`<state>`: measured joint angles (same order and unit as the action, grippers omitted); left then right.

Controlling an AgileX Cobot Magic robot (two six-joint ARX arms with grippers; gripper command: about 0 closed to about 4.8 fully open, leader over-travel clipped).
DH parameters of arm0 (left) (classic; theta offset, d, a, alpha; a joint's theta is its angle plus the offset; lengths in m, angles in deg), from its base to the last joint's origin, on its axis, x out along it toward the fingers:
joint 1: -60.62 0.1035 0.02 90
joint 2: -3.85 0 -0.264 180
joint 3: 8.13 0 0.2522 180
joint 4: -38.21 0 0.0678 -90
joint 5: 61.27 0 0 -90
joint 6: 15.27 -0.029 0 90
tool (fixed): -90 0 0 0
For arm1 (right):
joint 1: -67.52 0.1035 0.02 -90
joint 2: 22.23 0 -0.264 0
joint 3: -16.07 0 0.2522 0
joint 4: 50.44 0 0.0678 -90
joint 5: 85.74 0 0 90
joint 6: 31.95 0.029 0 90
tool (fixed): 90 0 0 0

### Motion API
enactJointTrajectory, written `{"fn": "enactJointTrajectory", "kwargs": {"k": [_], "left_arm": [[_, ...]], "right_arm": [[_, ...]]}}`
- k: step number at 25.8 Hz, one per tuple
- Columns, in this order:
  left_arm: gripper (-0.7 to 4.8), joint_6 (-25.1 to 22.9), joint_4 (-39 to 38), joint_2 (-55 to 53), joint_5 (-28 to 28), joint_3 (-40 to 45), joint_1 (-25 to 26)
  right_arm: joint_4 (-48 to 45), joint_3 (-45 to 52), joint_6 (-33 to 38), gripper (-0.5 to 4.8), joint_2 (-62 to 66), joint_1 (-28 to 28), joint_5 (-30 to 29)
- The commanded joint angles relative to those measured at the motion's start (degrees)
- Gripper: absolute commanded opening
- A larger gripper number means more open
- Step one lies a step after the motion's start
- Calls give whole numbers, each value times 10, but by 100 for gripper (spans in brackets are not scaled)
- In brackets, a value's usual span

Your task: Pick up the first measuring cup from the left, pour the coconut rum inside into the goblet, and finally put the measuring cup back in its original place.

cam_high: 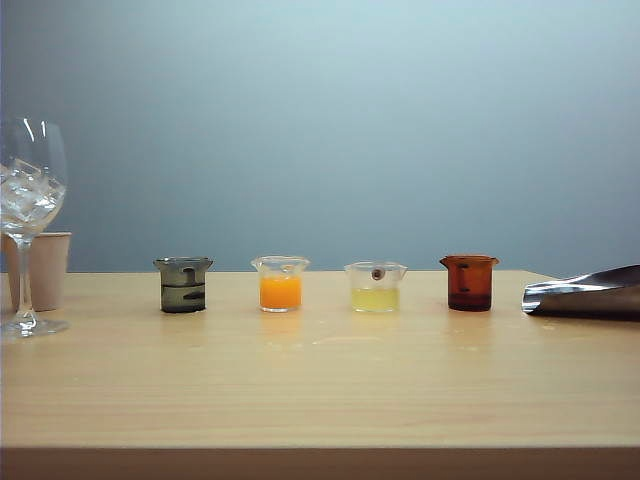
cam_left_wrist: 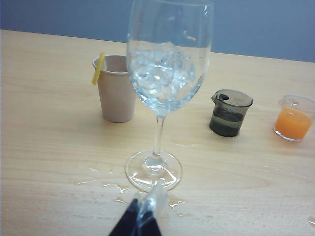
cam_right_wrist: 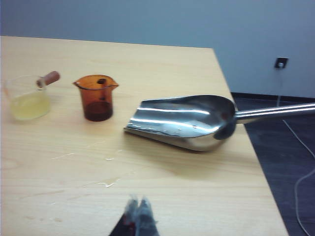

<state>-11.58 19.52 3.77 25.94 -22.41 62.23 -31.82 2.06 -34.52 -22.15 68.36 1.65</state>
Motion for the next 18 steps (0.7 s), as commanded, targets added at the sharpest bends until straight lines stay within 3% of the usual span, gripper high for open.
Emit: {"fn": "enactJointTrajectory", "kwargs": {"k": [1, 5, 10, 11, 12, 15, 18], "left_arm": [[-5, -3, 9, 0, 2, -1, 0], [-6, -2, 10, 0, 2, -1, 0], [-5, 16, 10, 0, 3, -16, 0], [-5, 30, 10, 0, 2, -28, 0], [-5, 52, 11, 0, 2, -50, -1], [-5, 60, -1, -7, 2, -101, -2], [-5, 57, -32, -28, 2, -151, -2]], "right_arm": [[-8, 2, 2, -5, 0, 0, 14], [2, 2, 45, -5, 0, 1, 12], [-26, -19, 46, -5, 0, 3, 14], [-23, -35, 71, -5, 0, 3, 15], [1, -68, 140, -5, 8, 3, 14], [70, -137, 163, -5, 40, 4, 10], [76, -202, 165, -5, 95, 3, -4]]}}
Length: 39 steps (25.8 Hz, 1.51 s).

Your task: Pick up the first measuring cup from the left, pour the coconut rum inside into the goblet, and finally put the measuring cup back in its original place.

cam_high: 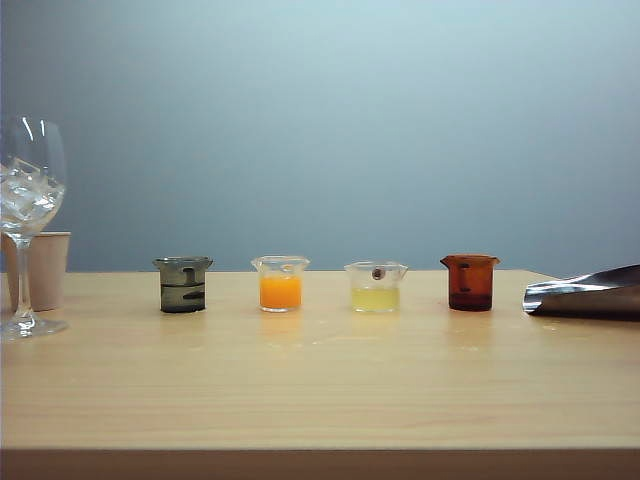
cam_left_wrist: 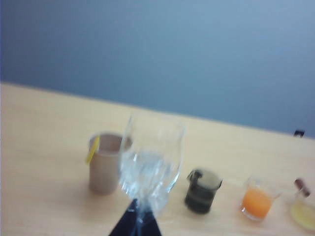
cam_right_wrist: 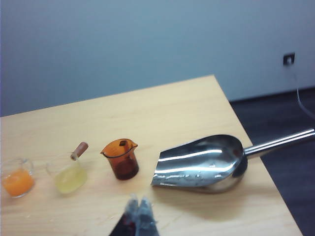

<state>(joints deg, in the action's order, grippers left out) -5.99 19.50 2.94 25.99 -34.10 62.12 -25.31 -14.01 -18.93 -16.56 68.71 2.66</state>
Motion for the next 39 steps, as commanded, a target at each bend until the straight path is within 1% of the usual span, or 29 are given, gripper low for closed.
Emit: {"fn": "enactJointTrajectory", "kwargs": {"k": [1, 3, 4, 5, 6, 7, 8, 9, 10, 13, 17, 18, 20, 24, 27, 28, 29, 30, 31, 33, 35, 39], "left_arm": [[-5, 2, -42, -30, 2, -49, -1], [-5, 1, -63, -72, -10, -97, -1], [-6, -10, -75, -105, -12, -132, -1], [-5, -28, -78, -126, -14, -152, -2], [-5, -52, -79, -162, -17, -185, -5], [-5, -62, -80, -183, -22, -205, -9], [-5, -74, -81, -221, -24, -236, -18], [-5, -73, -83, -249, -26, -259, -28], [-5, -73, -87, -263, -26, -272, -36], [-6, -78, -106, -280, -26, -297, -60], [-5, -89, -142, -283, -25, -307, -96], [-5, -89, -172, -282, -24, -307, -113], [-5, -89, -202, -283, -24, -307, -126], [-5, -90, -248, -283, -20, -307, -158], [-5, -89, -252, -283, -18, -307, -165], [-5, -89, -252, -284, -8, -306, -165], [-5, -89, -252, -285, 5, -306, -165], [-5, -89, -252, -285, 33, -306, -163], [-6, -96, -252, -285, 40, -306, -163], [-6, -106, -254, -287, 40, -306, -163], [-6, -108, -260, -291, 38, -306, -163], [-6, -108, -289, -291, 36, -305, -163]], "right_arm": [[2, -59, 8, -5, 57, 0, -21], [-28, -117, 1, -5, 125, 9, -41], [-34, -155, -21, -5, 172, 27, -48], [-40, -178, -35, -5, 205, 45, -49], [-70, -209, -43, -5, 259, 91, -46], [-92, -216, -43, -5, 281, 115, -35], [-160, -223, -42, -5, 331, 178, 4], [-221, -223, -42, -5, 375, 241, 45], [-252, -224, -43, -5, 404, 281, 72], [-315, -224, -56, -5, 485, 369, 121], [-413, -225, -57, -5, 601, 438, 125], [-465, -226, -54, -5, 658, 463, 138], [-505, -236, -54, -5, 720, 480, 145], [-519, -291, -53, -5, 832, 500, 144], [-519, -371, -45, -5, 930, 504, 136], [-519, -416, -41, -4, 981, 506, 133], [-519, -440, -39, 6, 1007, 506, 134], [-519, -475, -40, 73, 1045, 506, 137], [-518, -509, -40, 189, 1079, 505, 135], [-517, -551, -40, 316, 1122, 504, 135], [-518, -574, -40, 363, 1148, 504, 136], [-513, -621, -40, 479, 1199, 502, 137]]}}
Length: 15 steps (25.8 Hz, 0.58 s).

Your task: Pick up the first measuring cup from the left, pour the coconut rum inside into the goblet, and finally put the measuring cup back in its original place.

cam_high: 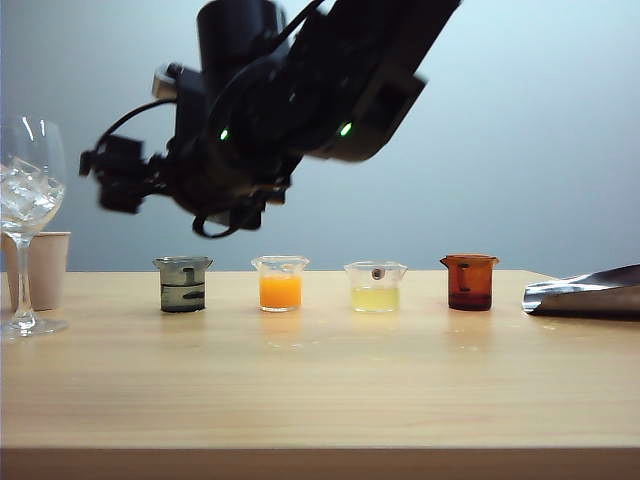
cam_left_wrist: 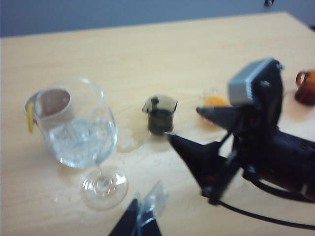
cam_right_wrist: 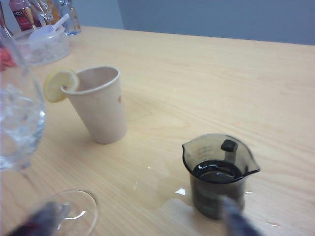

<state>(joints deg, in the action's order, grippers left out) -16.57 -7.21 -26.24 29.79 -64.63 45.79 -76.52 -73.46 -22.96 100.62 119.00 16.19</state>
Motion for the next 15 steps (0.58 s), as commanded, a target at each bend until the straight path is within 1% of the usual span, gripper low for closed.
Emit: {"fn": "enactJointTrajectory", "kwargs": {"k": [1, 3, 6, 9, 10, 15], "left_arm": [[-5, -3, -35, 1, -2, 0, 0], [-6, -5, -49, 1, -2, 0, 0], [-6, -19, -52, 1, -2, 0, 0], [-6, -19, -51, 1, -2, 0, 0], [-6, -19, -51, 1, -2, 0, 0], [-5, -19, -52, 1, -2, 0, 0]], "right_arm": [[9, -45, 0, 479, 46, -1, 2], [27, -69, 0, 479, 68, -4, 16], [23, -80, 0, 479, 82, -8, 36], [27, -92, 2, 479, 97, -15, 40], [29, -104, 6, 479, 110, -19, 49], [64, -159, 16, 479, 142, -21, 50]]}}
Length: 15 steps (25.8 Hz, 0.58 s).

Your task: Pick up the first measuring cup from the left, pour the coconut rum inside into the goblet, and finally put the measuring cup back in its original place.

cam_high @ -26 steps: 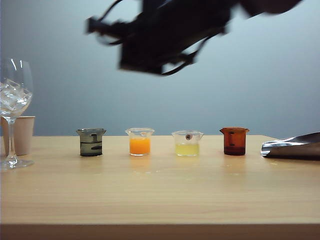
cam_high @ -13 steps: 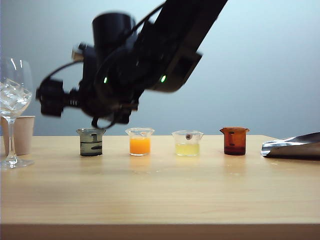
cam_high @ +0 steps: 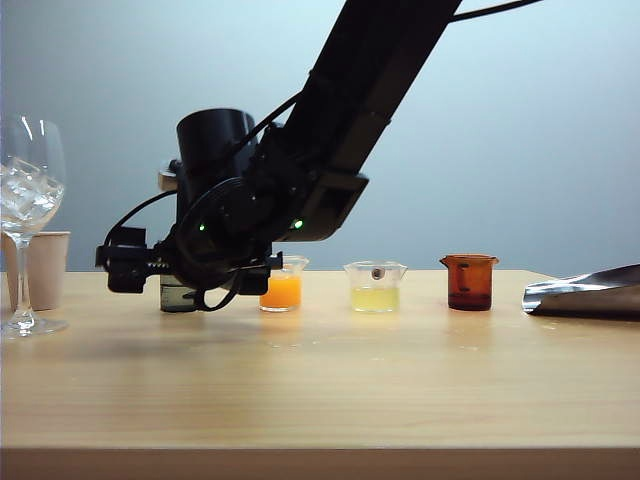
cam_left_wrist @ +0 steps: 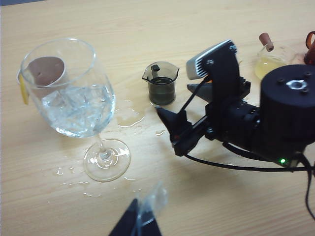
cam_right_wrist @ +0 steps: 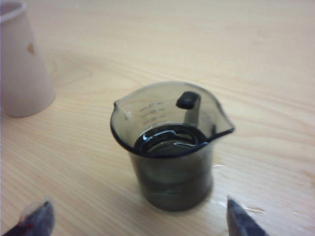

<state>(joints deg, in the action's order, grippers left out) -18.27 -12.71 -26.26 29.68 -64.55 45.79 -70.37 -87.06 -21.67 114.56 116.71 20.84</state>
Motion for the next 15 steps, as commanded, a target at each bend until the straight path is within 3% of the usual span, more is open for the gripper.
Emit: {"fn": "enactJointTrajectory", "kwargs": {"k": [1, 8, 15], "left_arm": [[-6, -2, 3, 1, -1, -1, 0], [-6, -2, 3, 1, -1, -1, 0], [-5, -2, 4, 1, -1, -1, 0]], "right_arm": [[10, -31, 3, 479, 6, 2, 5], [61, -109, 19, 479, 42, -1, 58], [96, -157, 36, 479, 65, -17, 42]]}}
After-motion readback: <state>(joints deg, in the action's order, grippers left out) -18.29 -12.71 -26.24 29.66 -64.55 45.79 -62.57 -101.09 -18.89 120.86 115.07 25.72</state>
